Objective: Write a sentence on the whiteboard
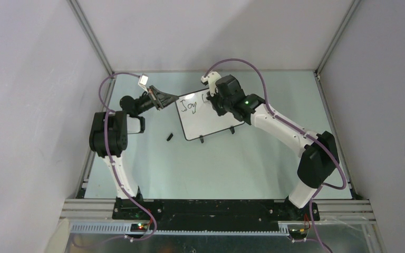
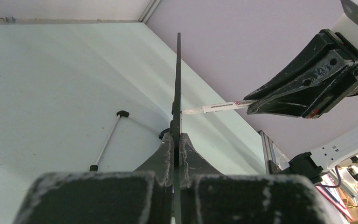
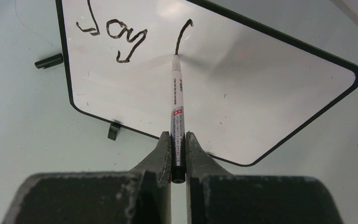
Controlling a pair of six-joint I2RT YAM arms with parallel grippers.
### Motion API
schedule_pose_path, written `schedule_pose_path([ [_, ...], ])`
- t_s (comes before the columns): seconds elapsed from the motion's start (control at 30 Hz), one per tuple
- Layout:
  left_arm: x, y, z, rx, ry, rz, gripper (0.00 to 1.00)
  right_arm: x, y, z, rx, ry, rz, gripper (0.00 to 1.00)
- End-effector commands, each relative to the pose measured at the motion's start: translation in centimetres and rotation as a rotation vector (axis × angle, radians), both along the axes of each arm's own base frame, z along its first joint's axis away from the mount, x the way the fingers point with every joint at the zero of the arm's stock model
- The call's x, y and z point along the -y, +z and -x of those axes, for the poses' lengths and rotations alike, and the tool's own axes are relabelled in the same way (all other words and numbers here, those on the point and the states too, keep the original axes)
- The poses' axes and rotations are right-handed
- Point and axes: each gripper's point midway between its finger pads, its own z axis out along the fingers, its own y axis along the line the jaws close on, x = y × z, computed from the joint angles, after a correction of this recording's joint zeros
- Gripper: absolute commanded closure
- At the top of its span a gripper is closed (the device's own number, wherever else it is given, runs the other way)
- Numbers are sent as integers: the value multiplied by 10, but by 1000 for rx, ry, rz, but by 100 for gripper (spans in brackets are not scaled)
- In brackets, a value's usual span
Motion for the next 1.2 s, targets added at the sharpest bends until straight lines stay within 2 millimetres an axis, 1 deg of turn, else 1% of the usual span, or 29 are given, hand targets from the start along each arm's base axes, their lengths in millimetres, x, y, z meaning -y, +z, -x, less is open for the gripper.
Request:
schedule_pose_path([
  [0.0,2,18,4,104,-24,-14,100,-4,8,1,10,22,6,100],
  [0.2,2,18,4,105,-25,-14,100,-3,5,5,-5,32,17,100],
  [0.3,3,18,5,104,-26,-14,100,-3,8,6,1,31,12,100],
  [0.37,2,18,5,103,-26,-14,100,-3,16,8,20,34,-12,100],
  [0.43,2,18,5,105,-25,-14,100,-3,31,10,51,36,-47,100],
  [0.53,2,18,5,104,-26,-14,100,-3,45,10,91,30,-80,100],
  [0.67,3,18,5,106,-26,-14,100,-3,51,9,114,29,-99,100],
  [0.77,3,18,5,106,-26,-14,100,-6,44,6,101,31,-86,100],
  [1.17,2,18,4,105,-25,-14,100,-16,35,0,97,34,-67,100],
])
